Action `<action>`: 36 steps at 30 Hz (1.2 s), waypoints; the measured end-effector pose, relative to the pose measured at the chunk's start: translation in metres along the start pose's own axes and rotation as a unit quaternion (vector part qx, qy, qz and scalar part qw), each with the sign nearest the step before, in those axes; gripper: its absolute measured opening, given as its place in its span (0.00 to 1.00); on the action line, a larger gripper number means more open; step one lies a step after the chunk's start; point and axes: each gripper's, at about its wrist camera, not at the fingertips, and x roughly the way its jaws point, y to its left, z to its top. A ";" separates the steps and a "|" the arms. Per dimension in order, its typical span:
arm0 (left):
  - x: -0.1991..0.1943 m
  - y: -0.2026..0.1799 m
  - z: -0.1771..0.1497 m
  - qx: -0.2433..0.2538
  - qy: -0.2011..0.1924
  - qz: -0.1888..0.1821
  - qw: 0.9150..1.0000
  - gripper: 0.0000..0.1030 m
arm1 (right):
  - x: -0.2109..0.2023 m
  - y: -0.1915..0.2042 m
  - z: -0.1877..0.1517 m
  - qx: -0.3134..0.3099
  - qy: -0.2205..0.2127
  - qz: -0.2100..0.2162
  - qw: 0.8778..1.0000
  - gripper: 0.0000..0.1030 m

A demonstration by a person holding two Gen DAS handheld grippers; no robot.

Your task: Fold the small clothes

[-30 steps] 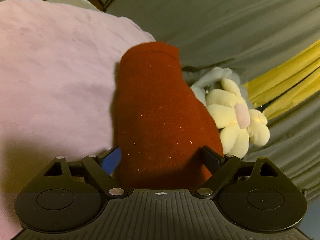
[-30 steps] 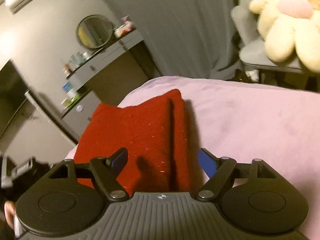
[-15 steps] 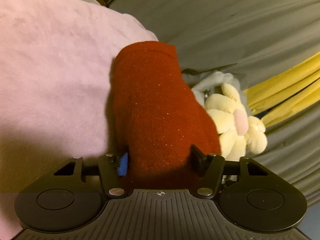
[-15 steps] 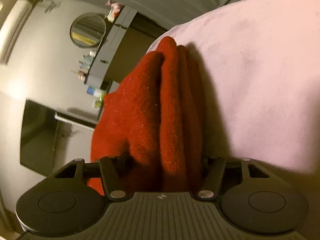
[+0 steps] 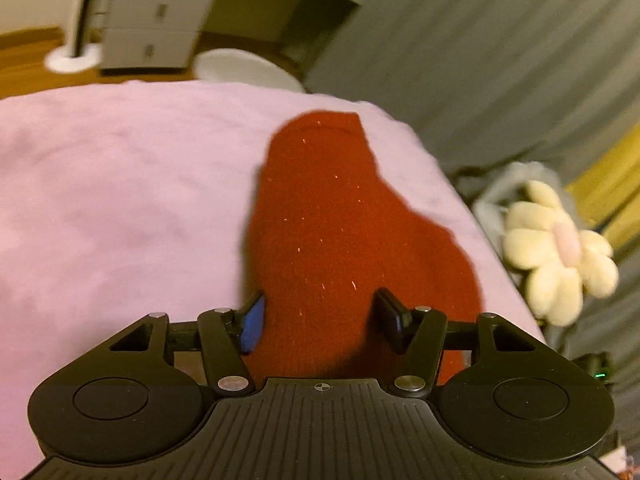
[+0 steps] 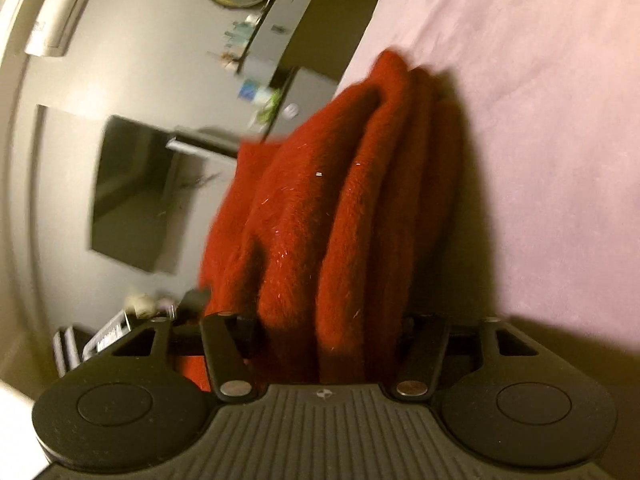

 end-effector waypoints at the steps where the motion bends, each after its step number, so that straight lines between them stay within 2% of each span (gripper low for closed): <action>1: -0.007 0.003 0.004 -0.007 -0.005 -0.005 1.000 0.59 | -0.007 0.008 0.002 -0.012 -0.012 -0.030 0.999 0.71; 3: -0.020 -0.002 0.017 -0.006 -0.033 -0.009 0.999 0.60 | -0.029 0.035 0.003 -0.073 -0.064 -0.096 0.991 0.72; 5: -0.024 -0.016 0.030 0.023 -0.067 -0.001 0.997 0.73 | -0.044 0.071 0.002 -0.144 -0.128 -0.174 0.966 0.72; 6: -0.023 -0.023 0.034 0.033 -0.078 0.011 0.996 0.73 | -0.047 0.088 0.001 -0.171 -0.151 -0.185 0.956 0.70; 7: -0.018 -0.029 0.038 0.036 -0.083 0.021 0.996 0.73 | -0.045 0.103 0.002 -0.181 -0.158 -0.182 0.953 0.61; 8: -0.010 -0.034 0.044 0.036 -0.083 0.033 0.995 0.74 | -0.035 0.115 0.005 -0.183 -0.151 -0.182 0.954 0.53; 9: 0.001 -0.039 0.048 0.035 -0.080 0.047 0.995 0.74 | -0.021 0.124 0.011 -0.182 -0.139 -0.192 0.954 0.37; 10: 0.013 -0.044 0.052 0.040 -0.077 0.061 0.994 0.74 | -0.008 0.129 0.016 -0.184 -0.128 -0.202 0.953 0.27; 12: 0.036 -0.051 0.059 0.044 -0.066 0.097 0.992 0.74 | 0.023 0.133 0.024 -0.169 -0.116 -0.236 0.950 0.19; 15: 0.072 -0.057 0.062 0.078 -0.023 0.127 0.989 0.75 | 0.057 0.123 0.039 -0.178 -0.107 -0.279 0.938 0.18; 17: 0.093 -0.062 0.061 0.105 -0.012 0.151 0.983 0.77 | 0.066 0.107 0.040 -0.179 -0.098 -0.301 0.931 0.15; 18: 0.104 -0.064 0.061 0.112 -0.002 0.160 0.981 0.77 | 0.070 0.100 0.046 -0.181 -0.098 -0.312 0.928 0.10; 22: 0.138 -0.067 0.058 0.133 0.022 0.189 0.973 0.84 | 0.078 0.075 0.057 -0.185 -0.094 -0.311 0.928 0.00; 26: 0.157 -0.063 0.056 0.126 0.020 0.207 0.970 0.92 | 0.089 0.056 0.062 -0.208 -0.114 -0.297 0.925 0.00; 30: 0.150 -0.061 0.056 0.115 0.013 0.212 0.970 0.95 | 0.079 0.051 0.057 -0.200 -0.141 -0.267 0.932 0.00; 33: 0.125 -0.058 0.049 0.106 0.007 0.197 0.975 0.95 | 0.052 0.065 0.035 -0.193 -0.150 -0.257 0.935 0.00; 34: 0.106 -0.056 0.043 0.103 0.003 0.178 0.979 0.94 | 0.041 0.071 0.023 -0.193 -0.149 -0.254 0.936 0.01; 35: 0.087 -0.053 0.036 0.102 -0.004 0.154 0.983 0.94 | 0.026 0.077 0.008 -0.189 -0.152 -0.245 0.939 0.04; 36: 0.063 -0.047 0.024 0.102 -0.014 0.124 0.987 0.94 | 0.006 0.079 -0.011 -0.185 -0.160 -0.229 0.942 0.13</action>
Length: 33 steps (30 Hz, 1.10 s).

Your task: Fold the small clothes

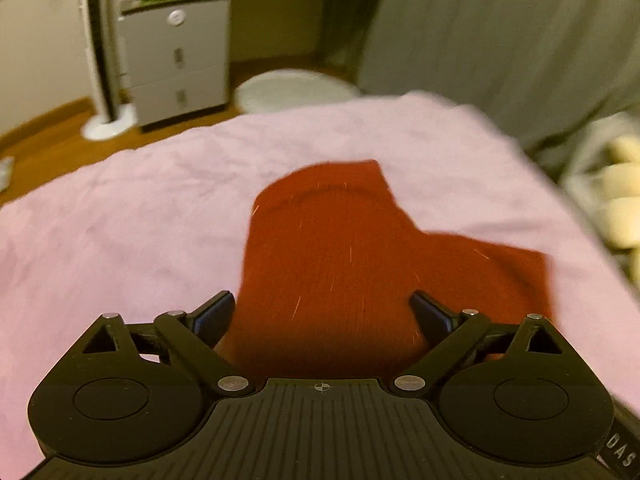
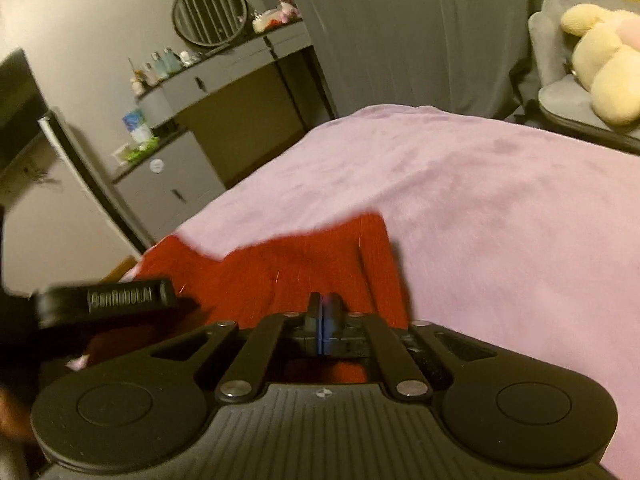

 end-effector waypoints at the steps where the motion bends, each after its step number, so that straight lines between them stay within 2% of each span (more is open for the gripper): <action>1: -0.022 0.010 -0.016 -0.002 -0.006 -0.023 1.000 0.94 | -0.022 -0.005 -0.012 0.018 -0.006 0.012 1.000 0.29; 2: -0.041 0.018 -0.031 -0.003 -0.009 -0.036 0.999 0.94 | -0.043 -0.014 -0.026 0.046 -0.004 0.012 0.999 0.43; 3: -0.060 0.027 -0.049 -0.007 -0.021 -0.044 0.999 0.94 | -0.056 -0.022 -0.037 0.070 0.003 0.007 0.998 0.66; 5: -0.090 0.041 -0.082 -0.002 -0.035 -0.054 0.998 0.94 | -0.065 -0.035 -0.044 0.112 0.027 0.007 0.993 0.66; 7: -0.106 0.049 -0.110 0.002 -0.034 -0.043 0.998 0.94 | -0.072 -0.039 -0.044 0.145 0.037 0.035 0.988 0.66; 10: -0.112 0.051 -0.128 0.010 -0.024 -0.048 0.998 0.95 | -0.078 -0.033 -0.052 0.152 0.049 0.051 0.986 0.66; 12: -0.111 0.045 -0.130 0.029 -0.015 -0.038 0.999 0.94 | -0.076 -0.028 -0.064 0.141 0.067 0.034 0.987 0.66; 14: -0.106 0.038 -0.133 0.052 -0.017 -0.018 0.998 0.94 | -0.072 -0.030 -0.075 0.150 0.076 0.033 0.985 0.63; 17: -0.090 0.027 -0.137 0.087 -0.007 0.017 0.996 0.94 | -0.065 -0.035 -0.083 0.190 0.061 0.044 0.979 0.53; 19: -0.085 0.027 -0.135 0.072 -0.013 0.021 0.997 0.93 | -0.064 -0.037 -0.084 0.212 0.050 0.055 0.974 0.37; 20: -0.085 0.029 -0.134 0.062 -0.014 0.020 0.998 0.92 | -0.065 -0.039 -0.084 0.223 0.045 0.066 0.972 0.33; 22: -0.089 0.033 -0.133 0.038 -0.014 0.017 0.999 0.89 | -0.065 -0.046 -0.085 0.267 0.040 0.108 0.957 0.22; 24: -0.093 0.040 -0.131 0.022 -0.019 0.011 1.000 0.89 | -0.063 -0.063 -0.090 0.340 0.033 0.168 0.925 0.20; 25: -0.096 0.043 -0.130 0.017 -0.021 0.008 1.000 0.89 | -0.062 -0.068 -0.090 0.358 0.033 0.178 0.916 0.20; 26: -0.098 0.047 -0.129 0.010 -0.021 0.005 1.000 0.89 | -0.061 -0.070 -0.089 0.356 0.035 0.174 0.917 0.20; 28: -0.099 0.053 -0.128 0.007 -0.020 0.004 1.000 0.89 | -0.063 -0.057 -0.081 0.268 0.037 0.121 0.955 0.19; 29: -0.098 0.054 -0.128 0.009 -0.021 0.006 1.000 0.90 | -0.063 -0.043 -0.078 0.202 0.041 0.080 0.975 0.18; 30: -0.095 0.057 -0.128 0.010 -0.018 0.010 1.000 0.91 | -0.061 -0.028 -0.076 0.133 0.043 0.045 0.989 0.18; 31: -0.091 0.059 -0.129 0.006 -0.013 0.016 1.000 0.92 | -0.057 -0.019 -0.078 0.094 0.044 0.027 0.994 0.19; 33: -0.086 0.067 -0.131 -0.015 0.003 0.014 1.000 0.92 | -0.052 -0.014 -0.080 0.061 0.049 0.004 0.997 0.23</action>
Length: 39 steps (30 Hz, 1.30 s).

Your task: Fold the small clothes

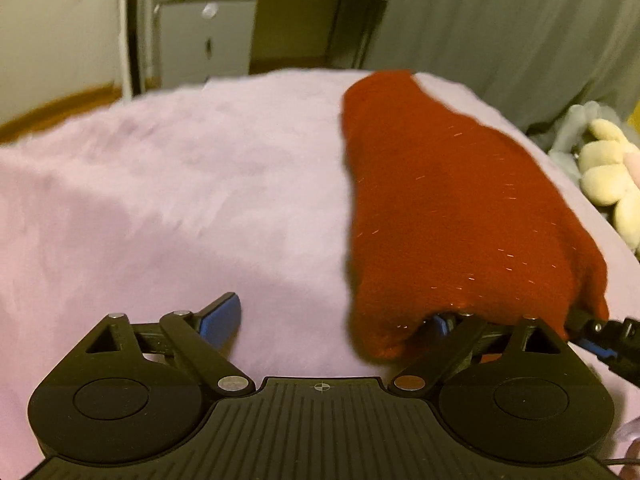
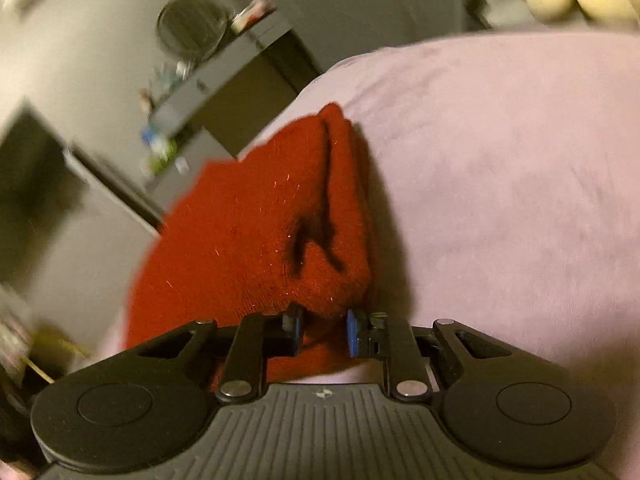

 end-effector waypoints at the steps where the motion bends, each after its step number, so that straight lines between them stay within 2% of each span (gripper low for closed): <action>1: 0.000 0.005 0.000 -0.011 0.005 -0.005 1.000 0.92 | -0.003 0.001 0.002 -0.009 0.001 -0.006 1.000 0.29; 4: -0.012 0.013 0.001 -0.007 0.003 -0.008 1.000 0.92 | -0.029 0.003 0.017 -0.017 -0.014 -0.011 1.000 0.34; 6: -0.026 0.016 0.002 -0.004 -0.008 -0.001 1.000 0.92 | -0.052 0.007 0.023 -0.034 -0.058 -0.013 0.998 0.40; 9: -0.051 0.015 0.004 -0.008 -0.039 0.022 0.999 0.90 | -0.061 0.033 0.023 -0.090 -0.099 -0.009 0.991 0.41; 11: -0.067 0.012 0.011 -0.008 -0.070 0.028 0.997 0.90 | -0.055 0.049 0.017 -0.127 -0.107 -0.004 0.986 0.36; 13: -0.074 0.004 0.021 -0.002 -0.087 0.014 0.996 0.91 | -0.037 0.055 0.012 -0.143 -0.091 -0.012 0.985 0.24; 14: -0.073 -0.002 0.026 0.004 -0.090 0.010 0.996 0.92 | -0.026 0.055 0.009 -0.145 -0.078 -0.023 0.986 0.21; 16: -0.057 -0.015 0.033 0.032 -0.070 0.007 0.997 0.92 | -0.006 0.052 -0.001 -0.160 -0.047 -0.068 0.984 0.16; 18: -0.036 -0.024 0.034 0.049 -0.039 0.029 0.998 0.91 | -0.002 0.045 -0.007 -0.165 -0.041 -0.081 0.982 0.16; 21: -0.020 -0.024 0.026 0.054 -0.035 0.053 0.997 0.95 | -0.001 0.044 -0.004 -0.169 -0.029 -0.083 0.982 0.16; 23: -0.017 -0.022 0.024 0.062 -0.032 0.055 0.996 0.96 | 0.003 0.042 -0.004 -0.168 -0.026 -0.084 0.982 0.16; 25: -0.010 -0.022 0.021 0.083 -0.026 0.088 0.992 0.96 | 0.007 0.043 -0.010 -0.169 -0.033 -0.081 0.982 0.16; 27: -0.003 -0.023 0.015 0.102 0.002 0.126 0.987 0.96 | 0.006 0.041 -0.014 -0.179 -0.043 -0.078 0.980 0.16; 30: -0.023 -0.019 0.009 0.087 -0.006 0.124 0.988 0.95 | -0.015 0.044 -0.020 -0.195 -0.042 -0.078 0.977 0.17; 32: -0.037 -0.020 0.004 0.087 -0.002 0.113 0.990 0.95 | -0.031 0.047 -0.027 -0.184 -0.023 -0.086 0.979 0.24; 33: -0.045 -0.022 -0.001 0.089 -0.006 0.104 0.991 0.95 | -0.038 0.047 -0.030 -0.173 -0.004 -0.082 0.982 0.38; 36: -0.065 -0.032 -0.010 0.094 -0.021 0.089 0.991 0.96 | -0.057 0.050 -0.043 -0.158 0.025 -0.069 0.985 0.44; 39: -0.079 -0.040 -0.016 0.101 -0.026 0.080 0.991 0.98 | -0.072 0.058 -0.047 -0.172 0.039 -0.081 0.981 0.72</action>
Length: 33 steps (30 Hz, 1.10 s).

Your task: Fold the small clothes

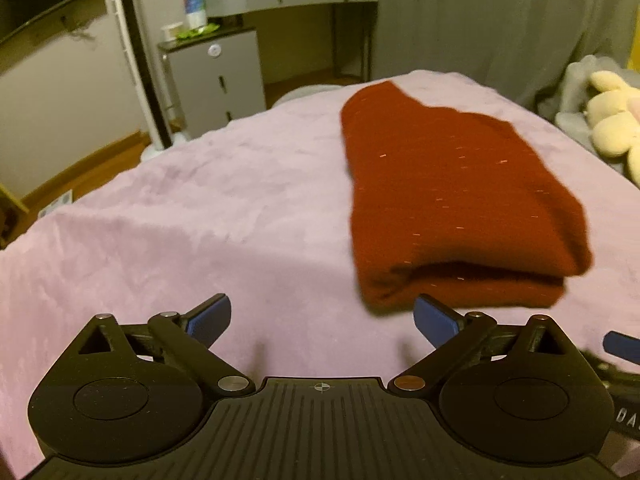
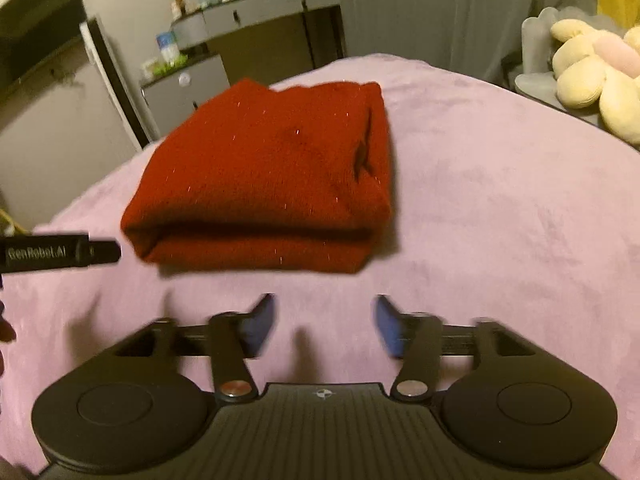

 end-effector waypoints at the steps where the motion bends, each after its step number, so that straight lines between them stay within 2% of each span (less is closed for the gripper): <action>1: -0.004 -0.002 -0.001 0.001 -0.001 -0.001 1.000 0.99 | -0.005 0.001 0.000 -0.001 0.000 0.001 1.000 0.80; 4: -0.010 -0.005 -0.001 0.007 0.010 -0.006 1.000 0.99 | -0.015 0.005 0.004 -0.003 0.012 -0.004 1.000 0.93; 7: -0.012 -0.006 0.000 0.010 0.029 -0.004 1.000 1.00 | -0.020 0.012 0.008 -0.012 0.020 -0.016 1.000 0.95; 14: -0.019 -0.008 0.000 0.034 0.039 0.007 0.999 1.00 | -0.021 0.026 0.021 -0.013 0.039 -0.057 0.998 0.96; 19: -0.023 -0.002 0.004 0.031 0.045 0.009 0.998 1.00 | -0.022 0.036 0.025 -0.022 0.042 -0.075 0.996 0.96; 24: -0.023 -0.004 0.005 0.042 0.048 0.013 0.998 1.00 | -0.026 0.037 0.026 -0.011 0.041 -0.066 0.997 0.96; 33: -0.024 -0.011 0.005 0.056 0.046 0.007 0.997 1.00 | -0.029 0.033 0.029 -0.003 0.039 -0.084 0.996 0.96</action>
